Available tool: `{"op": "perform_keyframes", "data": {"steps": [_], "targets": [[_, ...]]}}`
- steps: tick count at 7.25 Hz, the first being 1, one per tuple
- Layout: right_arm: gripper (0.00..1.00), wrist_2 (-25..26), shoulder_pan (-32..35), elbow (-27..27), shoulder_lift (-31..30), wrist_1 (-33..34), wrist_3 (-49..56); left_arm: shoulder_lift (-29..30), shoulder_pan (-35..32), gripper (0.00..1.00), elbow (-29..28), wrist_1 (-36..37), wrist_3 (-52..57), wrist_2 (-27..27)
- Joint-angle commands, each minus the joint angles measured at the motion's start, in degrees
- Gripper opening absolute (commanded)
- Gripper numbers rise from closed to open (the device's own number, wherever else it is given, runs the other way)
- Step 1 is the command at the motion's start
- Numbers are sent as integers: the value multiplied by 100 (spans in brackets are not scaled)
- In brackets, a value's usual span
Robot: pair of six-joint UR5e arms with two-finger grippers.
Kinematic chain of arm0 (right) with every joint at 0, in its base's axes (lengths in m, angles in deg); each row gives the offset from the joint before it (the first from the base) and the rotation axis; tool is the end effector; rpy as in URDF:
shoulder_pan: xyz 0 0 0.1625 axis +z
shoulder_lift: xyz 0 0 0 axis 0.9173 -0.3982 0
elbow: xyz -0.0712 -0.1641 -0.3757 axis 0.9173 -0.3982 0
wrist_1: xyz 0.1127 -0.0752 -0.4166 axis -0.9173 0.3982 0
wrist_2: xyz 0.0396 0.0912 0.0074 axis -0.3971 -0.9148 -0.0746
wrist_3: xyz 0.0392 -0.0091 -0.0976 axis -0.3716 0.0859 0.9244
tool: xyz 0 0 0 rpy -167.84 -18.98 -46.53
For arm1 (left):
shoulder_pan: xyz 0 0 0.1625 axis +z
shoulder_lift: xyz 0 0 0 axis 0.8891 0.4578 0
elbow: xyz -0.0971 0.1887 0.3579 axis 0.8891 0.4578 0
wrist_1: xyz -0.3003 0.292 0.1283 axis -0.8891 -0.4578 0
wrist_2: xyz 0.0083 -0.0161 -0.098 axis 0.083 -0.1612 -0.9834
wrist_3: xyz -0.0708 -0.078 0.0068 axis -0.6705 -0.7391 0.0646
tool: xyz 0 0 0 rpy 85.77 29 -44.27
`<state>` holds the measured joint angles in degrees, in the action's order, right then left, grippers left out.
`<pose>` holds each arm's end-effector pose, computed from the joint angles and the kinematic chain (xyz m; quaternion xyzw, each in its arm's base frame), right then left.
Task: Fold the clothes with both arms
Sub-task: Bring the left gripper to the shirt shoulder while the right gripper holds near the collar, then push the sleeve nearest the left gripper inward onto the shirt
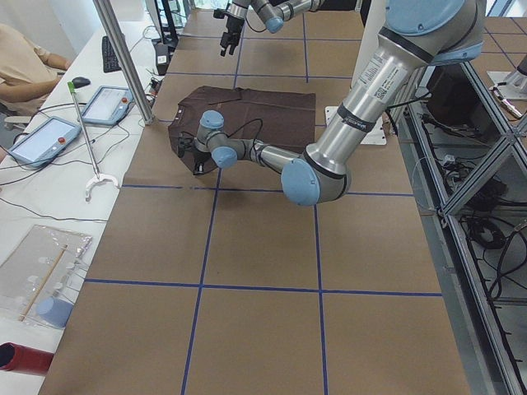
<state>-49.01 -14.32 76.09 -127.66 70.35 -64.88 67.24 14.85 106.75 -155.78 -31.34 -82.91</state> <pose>-0.3363 -0.5732 0.2490 0.0655 -0.5376 0.2230 0.8105 0.4554 -0.6654 0.4019 0.1404 0.4047 -0.1704 0.8874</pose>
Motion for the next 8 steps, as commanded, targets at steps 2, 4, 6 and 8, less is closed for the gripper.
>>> {"op": "perform_keyframes", "data": {"steps": [2,4,6,8], "targets": [[100,-26,8,-6,-7,0,17,104,1,0,663,243,-492,-55],[100,-35,8,-6,10,0,44,646,167,0,631,279,-1222,-441],[100,-53,8,-6,19,0,44,1193,378,0,17,288,-1620,-407],[100,-44,0,-6,19,0,44,1438,388,0,-439,192,-1647,-111]]}}
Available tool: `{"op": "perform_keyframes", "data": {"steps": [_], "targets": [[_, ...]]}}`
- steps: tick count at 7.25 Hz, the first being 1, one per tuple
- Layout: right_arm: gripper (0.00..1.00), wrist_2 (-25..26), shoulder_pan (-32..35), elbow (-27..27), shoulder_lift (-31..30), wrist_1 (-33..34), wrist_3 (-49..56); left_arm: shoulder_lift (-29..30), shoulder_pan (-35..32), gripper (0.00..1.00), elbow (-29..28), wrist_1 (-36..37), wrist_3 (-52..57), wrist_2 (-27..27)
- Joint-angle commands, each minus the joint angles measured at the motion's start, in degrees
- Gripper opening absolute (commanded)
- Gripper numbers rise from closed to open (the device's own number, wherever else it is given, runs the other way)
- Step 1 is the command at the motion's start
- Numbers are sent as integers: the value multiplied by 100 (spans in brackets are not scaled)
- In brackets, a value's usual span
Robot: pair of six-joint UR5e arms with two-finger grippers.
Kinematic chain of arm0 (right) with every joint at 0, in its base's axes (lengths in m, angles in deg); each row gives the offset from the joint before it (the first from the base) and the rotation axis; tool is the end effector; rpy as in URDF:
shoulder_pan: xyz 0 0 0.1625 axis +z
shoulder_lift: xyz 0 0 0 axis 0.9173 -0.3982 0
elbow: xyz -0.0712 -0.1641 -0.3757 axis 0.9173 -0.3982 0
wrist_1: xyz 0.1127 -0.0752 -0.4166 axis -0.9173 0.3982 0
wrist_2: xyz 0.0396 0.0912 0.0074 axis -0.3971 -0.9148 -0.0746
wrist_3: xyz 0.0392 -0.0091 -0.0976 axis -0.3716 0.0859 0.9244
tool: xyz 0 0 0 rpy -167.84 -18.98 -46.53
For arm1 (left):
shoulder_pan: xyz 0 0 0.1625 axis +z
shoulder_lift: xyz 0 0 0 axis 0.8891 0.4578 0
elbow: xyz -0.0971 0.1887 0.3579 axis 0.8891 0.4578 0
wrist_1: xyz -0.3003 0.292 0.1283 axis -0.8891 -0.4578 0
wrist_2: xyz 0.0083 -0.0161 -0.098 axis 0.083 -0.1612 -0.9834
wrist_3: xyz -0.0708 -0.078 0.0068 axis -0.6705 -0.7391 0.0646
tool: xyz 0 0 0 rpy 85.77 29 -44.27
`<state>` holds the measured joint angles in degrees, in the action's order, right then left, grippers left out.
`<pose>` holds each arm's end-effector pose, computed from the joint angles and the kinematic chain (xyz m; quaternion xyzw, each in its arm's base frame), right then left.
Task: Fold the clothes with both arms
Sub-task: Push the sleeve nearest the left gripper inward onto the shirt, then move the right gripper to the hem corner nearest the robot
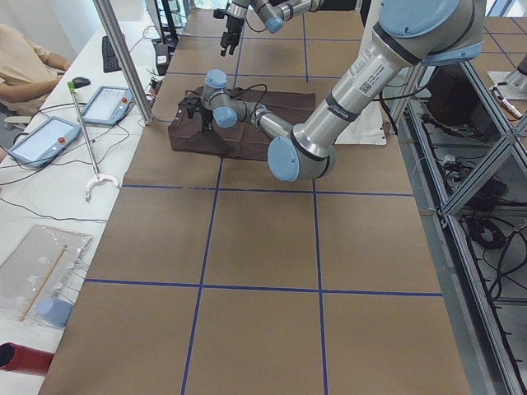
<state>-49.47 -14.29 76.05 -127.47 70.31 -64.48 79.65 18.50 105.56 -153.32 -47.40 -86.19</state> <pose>-0.3366 -0.5730 0.2468 0.0652 -0.5396 0.2176 0.8107 0.5275 -0.6568 0.2405 0.0770 0.4913 -0.2318 0.8361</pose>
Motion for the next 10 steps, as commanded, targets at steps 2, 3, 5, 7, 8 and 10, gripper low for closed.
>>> {"op": "perform_keyframes", "data": {"steps": [2,3,5,7,8,10], "targets": [[100,19,-30,-2,18,4,-57,357,66,76,-490,-186,-59,360],[100,72,-178,24,61,4,-110,296,66,83,-46,-178,-164,325],[100,734,-877,565,-25,73,-1194,-918,171,83,1829,-151,-191,-41],[100,3093,-2946,1819,-342,1355,-1735,-1549,172,82,2664,-194,-113,-202],[100,3896,-3818,2034,-360,2236,-2258,-1585,172,79,2657,-230,-16,-324],[99,4484,-4641,2370,-743,2298,-3585,-1646,154,79,2631,-248,336,-405]]}}
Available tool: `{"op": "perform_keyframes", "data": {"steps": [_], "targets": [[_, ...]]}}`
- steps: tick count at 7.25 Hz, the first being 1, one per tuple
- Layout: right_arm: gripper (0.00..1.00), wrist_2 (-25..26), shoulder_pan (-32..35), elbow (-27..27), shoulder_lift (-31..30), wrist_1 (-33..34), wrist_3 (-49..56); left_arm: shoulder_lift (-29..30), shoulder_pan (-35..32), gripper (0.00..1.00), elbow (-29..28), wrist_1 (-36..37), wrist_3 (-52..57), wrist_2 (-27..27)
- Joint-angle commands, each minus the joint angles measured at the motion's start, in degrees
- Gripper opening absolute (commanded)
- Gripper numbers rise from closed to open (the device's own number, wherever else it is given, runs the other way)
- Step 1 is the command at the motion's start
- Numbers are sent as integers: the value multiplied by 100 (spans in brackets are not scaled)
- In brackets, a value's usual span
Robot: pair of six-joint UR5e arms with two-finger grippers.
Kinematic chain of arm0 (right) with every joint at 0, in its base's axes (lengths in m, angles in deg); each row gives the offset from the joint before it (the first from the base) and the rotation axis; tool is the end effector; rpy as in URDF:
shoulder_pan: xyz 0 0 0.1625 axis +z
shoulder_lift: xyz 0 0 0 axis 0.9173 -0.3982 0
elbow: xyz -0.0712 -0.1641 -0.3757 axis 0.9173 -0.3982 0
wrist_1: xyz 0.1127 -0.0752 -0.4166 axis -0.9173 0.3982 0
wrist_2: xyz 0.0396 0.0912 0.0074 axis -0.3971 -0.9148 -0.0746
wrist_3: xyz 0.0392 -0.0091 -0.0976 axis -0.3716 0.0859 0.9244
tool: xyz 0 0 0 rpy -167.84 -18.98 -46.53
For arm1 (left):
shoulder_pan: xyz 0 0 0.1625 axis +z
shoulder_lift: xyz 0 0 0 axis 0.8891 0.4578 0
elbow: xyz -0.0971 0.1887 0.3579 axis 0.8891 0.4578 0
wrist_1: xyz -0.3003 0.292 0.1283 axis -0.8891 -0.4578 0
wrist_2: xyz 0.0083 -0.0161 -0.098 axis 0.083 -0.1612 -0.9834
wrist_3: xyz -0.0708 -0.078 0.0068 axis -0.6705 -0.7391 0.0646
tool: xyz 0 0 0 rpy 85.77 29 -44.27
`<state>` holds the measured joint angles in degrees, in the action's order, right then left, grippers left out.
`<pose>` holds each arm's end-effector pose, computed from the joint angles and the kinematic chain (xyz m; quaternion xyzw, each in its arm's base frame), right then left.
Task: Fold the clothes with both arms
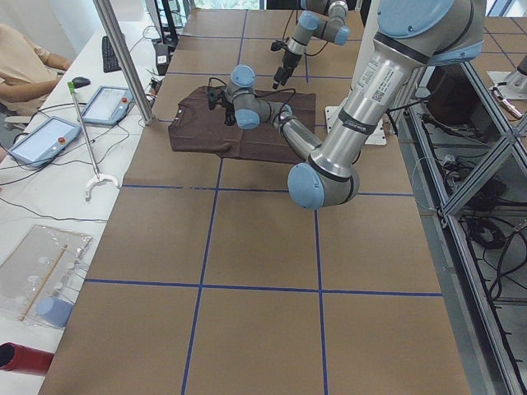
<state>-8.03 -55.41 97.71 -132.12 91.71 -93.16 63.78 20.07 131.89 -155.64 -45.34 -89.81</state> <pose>-0.5126 -0.2627 0.1865 0.0545 -0.4910 0.3136 0.8109 0.4502 -0.5459 0.2185 0.1010 0.5800 -0.1548 0.7933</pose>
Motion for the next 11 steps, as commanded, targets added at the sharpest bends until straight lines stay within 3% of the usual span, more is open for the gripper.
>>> {"op": "perform_keyframes", "data": {"steps": [1,7,11], "targets": [[94,349,-776,187,-918,132,-1167,-60,6,79,-20,-16,122,-33],[85,60,-1068,90,-1451,150,-1233,-25,24,80,-90,-16,87,-16],[59,-2,-1157,91,-1601,150,-1233,-16,24,81,-99,-16,70,-7]]}}
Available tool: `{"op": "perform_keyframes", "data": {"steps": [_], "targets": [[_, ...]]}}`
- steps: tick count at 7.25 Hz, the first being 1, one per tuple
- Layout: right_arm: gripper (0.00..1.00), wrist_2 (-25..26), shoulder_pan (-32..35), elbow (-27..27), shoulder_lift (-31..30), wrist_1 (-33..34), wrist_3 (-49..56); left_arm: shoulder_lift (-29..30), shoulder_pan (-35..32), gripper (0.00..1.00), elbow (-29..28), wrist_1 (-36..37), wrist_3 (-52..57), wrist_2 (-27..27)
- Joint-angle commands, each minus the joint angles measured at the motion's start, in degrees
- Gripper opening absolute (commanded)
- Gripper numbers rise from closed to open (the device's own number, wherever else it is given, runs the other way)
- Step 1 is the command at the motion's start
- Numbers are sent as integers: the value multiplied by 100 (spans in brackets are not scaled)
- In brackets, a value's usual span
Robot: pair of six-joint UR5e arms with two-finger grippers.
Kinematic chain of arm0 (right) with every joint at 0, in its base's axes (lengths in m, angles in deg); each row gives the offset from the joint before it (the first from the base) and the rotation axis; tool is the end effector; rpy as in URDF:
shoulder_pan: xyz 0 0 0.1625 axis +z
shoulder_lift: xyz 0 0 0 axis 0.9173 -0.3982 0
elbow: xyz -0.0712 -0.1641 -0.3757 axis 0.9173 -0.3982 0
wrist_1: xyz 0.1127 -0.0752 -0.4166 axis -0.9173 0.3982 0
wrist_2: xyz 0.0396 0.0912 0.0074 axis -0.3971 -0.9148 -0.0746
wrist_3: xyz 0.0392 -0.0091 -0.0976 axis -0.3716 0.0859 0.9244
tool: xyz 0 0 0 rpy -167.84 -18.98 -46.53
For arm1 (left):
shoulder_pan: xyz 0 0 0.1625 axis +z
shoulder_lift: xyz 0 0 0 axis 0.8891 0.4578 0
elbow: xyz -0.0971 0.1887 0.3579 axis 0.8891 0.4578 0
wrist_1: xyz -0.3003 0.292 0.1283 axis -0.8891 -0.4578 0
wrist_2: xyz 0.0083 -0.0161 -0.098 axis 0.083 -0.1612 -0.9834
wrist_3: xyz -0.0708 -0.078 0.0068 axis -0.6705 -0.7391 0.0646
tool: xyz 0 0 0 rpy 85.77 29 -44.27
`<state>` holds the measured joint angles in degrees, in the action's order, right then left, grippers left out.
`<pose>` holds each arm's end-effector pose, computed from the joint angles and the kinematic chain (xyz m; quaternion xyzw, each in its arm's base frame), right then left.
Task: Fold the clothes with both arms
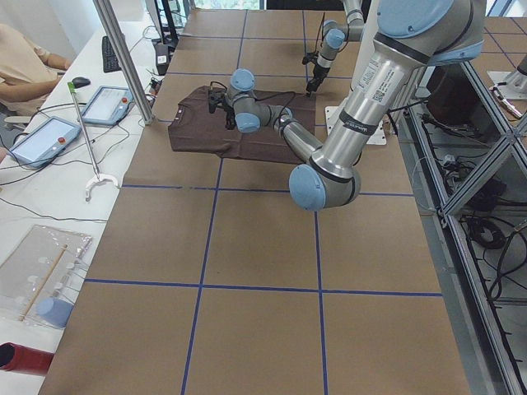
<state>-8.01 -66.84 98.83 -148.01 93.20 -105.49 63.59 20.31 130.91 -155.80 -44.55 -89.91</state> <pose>-0.5218 -0.1561 0.3315 -0.0012 -0.3727 0.3232 0.8698 0.4559 -0.5469 0.2286 0.0994 0.5737 -0.1500 0.7991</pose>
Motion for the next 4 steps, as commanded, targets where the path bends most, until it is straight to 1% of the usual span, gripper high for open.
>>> {"op": "perform_keyframes", "data": {"steps": [1,2,3,4], "targets": [[58,-4,-13,-21,-11,0,0,-5,0,81,-2,-9,-1,3],[58,-13,-31,-21,-11,0,9,-14,0,81,-2,0,-1,3],[46,-13,-39,-21,-11,0,0,-5,0,81,-2,0,-1,3],[28,-13,-40,-21,-11,9,0,-14,0,81,-2,0,-1,3]]}}
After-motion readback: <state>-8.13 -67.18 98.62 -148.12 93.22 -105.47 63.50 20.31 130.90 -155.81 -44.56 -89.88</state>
